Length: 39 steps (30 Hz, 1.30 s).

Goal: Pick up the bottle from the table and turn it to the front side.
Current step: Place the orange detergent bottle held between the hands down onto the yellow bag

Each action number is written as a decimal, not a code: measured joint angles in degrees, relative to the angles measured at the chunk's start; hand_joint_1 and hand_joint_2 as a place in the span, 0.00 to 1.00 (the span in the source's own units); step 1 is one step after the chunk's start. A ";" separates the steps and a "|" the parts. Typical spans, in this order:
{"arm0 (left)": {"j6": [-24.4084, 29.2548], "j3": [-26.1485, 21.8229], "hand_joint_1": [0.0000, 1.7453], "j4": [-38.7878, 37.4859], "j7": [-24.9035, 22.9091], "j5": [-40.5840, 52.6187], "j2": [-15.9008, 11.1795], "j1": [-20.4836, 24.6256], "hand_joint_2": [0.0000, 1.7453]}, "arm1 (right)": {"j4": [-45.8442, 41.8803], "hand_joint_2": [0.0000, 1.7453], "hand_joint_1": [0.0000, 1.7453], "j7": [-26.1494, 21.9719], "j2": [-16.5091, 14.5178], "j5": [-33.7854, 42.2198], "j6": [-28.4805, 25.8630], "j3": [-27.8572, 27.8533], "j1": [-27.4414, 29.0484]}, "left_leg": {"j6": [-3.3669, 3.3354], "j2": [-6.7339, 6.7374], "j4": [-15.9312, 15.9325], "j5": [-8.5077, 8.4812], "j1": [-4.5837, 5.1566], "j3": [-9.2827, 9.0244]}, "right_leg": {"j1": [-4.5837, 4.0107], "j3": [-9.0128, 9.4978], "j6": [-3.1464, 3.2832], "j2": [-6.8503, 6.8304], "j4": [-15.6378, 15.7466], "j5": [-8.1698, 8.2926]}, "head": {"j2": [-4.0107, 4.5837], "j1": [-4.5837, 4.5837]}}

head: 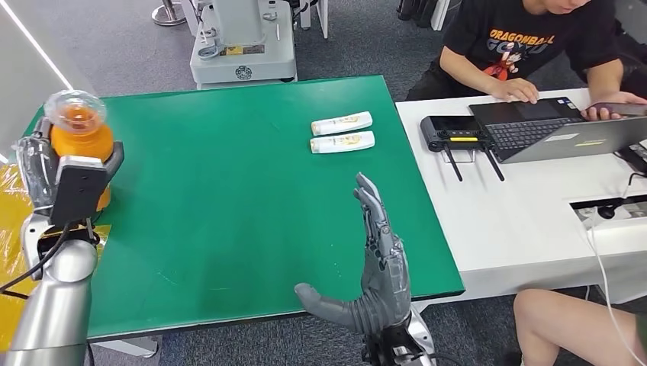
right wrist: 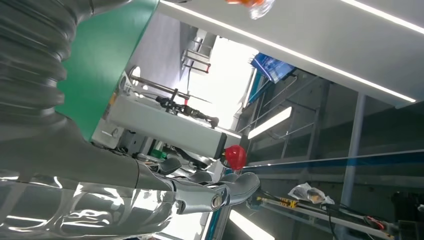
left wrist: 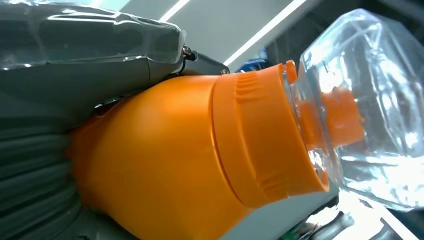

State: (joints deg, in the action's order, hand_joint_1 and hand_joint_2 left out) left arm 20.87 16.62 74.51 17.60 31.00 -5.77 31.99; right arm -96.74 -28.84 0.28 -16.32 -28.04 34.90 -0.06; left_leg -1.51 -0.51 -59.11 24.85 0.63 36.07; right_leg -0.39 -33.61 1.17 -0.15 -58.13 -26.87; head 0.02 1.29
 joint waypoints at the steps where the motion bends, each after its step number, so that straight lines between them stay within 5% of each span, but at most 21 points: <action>1: -1.19 0.40 1.00 -1.80 -0.20 1.77 -0.84 1.03 1.00 | -0.01 1.00 0.00 -0.01 0.00 0.19 0.05 -0.13 0.13 | 0.01 0.01 0.00 -0.01 0.00 0.00 | 0.00 0.00 0.02 0.01 0.00 0.02 | 0.00 0.00; 20: -8.07 14.41 1.00 -27.78 5.58 19.60 -10.70 13.86 1.00 | -2.62 1.00 0.00 -0.23 0.07 0.57 2.08 -0.71 3.22 | 0.04 0.33 0.01 -0.02 -0.04 0.01 | -0.03 -0.10 0.13 0.30 -0.01 0.09 | 0.00 0.01; 39: -7.59 20.67 1.00 -41.36 0.15 34.00 -15.35 15.62 1.00 | -5.49 1.00 0.00 0.93 0.01 -1.07 5.22 -2.62 5.67 | 0.05 0.45 0.02 -0.01 -0.05 0.01 | -0.04 -0.11 0.17 0.39 -0.02 0.11 | 0.00 -0.01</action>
State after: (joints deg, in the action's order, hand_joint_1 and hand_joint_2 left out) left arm 13.28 37.29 33.15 17.75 65.00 -21.12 47.61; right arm -102.23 -27.91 0.30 -17.39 -22.82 32.28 5.62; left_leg -1.46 -0.06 -59.08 24.83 0.58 36.08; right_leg -0.43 -33.72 1.34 0.24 -58.14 -26.77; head 0.02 1.29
